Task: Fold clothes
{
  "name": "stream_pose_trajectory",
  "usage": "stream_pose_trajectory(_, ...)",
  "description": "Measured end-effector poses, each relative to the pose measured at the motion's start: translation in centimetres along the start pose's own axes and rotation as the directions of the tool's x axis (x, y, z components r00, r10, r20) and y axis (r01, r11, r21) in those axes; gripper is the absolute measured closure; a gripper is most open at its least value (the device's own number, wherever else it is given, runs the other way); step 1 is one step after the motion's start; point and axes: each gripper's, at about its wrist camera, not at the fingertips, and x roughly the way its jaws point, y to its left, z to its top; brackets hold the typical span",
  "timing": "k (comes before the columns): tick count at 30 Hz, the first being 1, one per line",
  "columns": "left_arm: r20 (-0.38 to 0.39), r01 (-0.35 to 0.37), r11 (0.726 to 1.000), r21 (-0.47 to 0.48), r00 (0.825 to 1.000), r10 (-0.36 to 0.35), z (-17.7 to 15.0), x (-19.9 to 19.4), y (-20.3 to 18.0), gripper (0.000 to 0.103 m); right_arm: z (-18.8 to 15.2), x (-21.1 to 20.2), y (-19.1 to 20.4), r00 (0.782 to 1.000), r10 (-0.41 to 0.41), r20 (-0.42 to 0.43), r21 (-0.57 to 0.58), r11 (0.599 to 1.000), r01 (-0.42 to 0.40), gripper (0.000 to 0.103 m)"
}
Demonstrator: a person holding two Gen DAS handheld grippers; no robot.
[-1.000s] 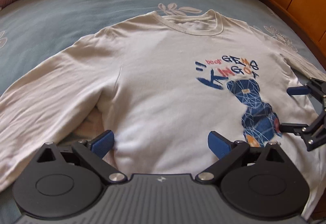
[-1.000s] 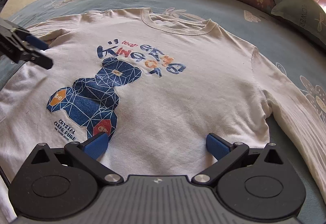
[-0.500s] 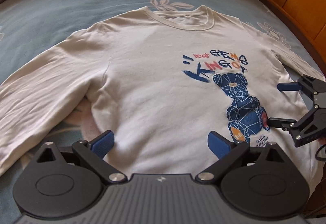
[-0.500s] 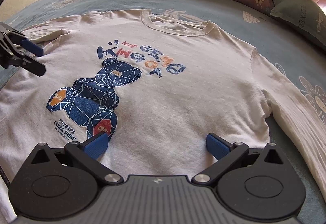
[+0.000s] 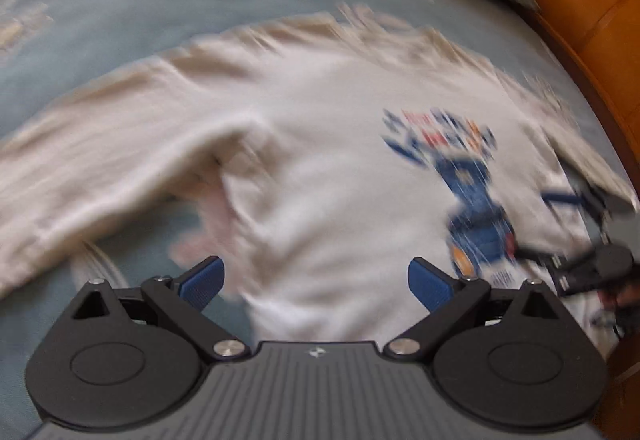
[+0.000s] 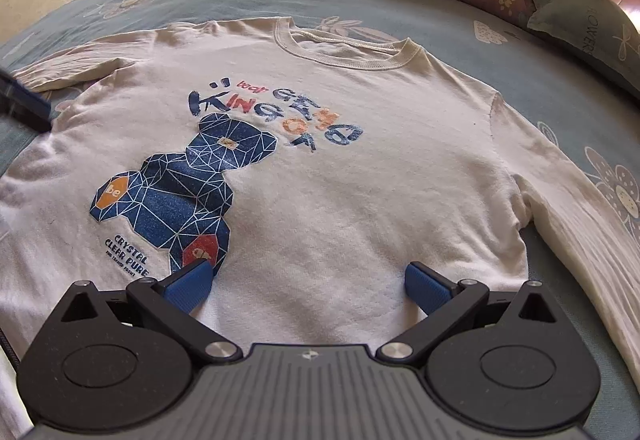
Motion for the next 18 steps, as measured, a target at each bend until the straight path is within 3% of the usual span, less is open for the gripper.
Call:
stream_pose_trajectory(4, 0.073, -0.117, 0.988, -0.097, 0.990, 0.124, 2.9, 0.8, 5.2, 0.005, -0.1, 0.0, 0.0, 1.000, -0.002, 0.001, 0.001, 1.000, 0.002, 0.000)
stream_pose_trajectory(7, 0.019, -0.160, 0.964, -0.211, 0.986, 0.168, 2.8, 2.4, 8.8, 0.005, 0.0, 0.0, 0.0, 1.000, -0.001, -0.005, 0.000, 1.000, 0.001, 0.000)
stream_pose_trajectory(14, -0.006, -0.138, 0.945, -0.297, 0.990, 0.143, -0.9, 0.0, 9.9, 0.005, 0.1, 0.1, 0.0, 1.000, -0.005, -0.010, 0.000, 1.000, 0.005, 0.000)
stream_pose_trajectory(18, 0.006, -0.151, 0.936, -0.318, 0.987, 0.161, -0.2, -0.7, 11.5, 0.005, 0.2, 0.1, 0.1, 1.000, -0.007, -0.019, 0.001, 1.000, 0.007, 0.000)
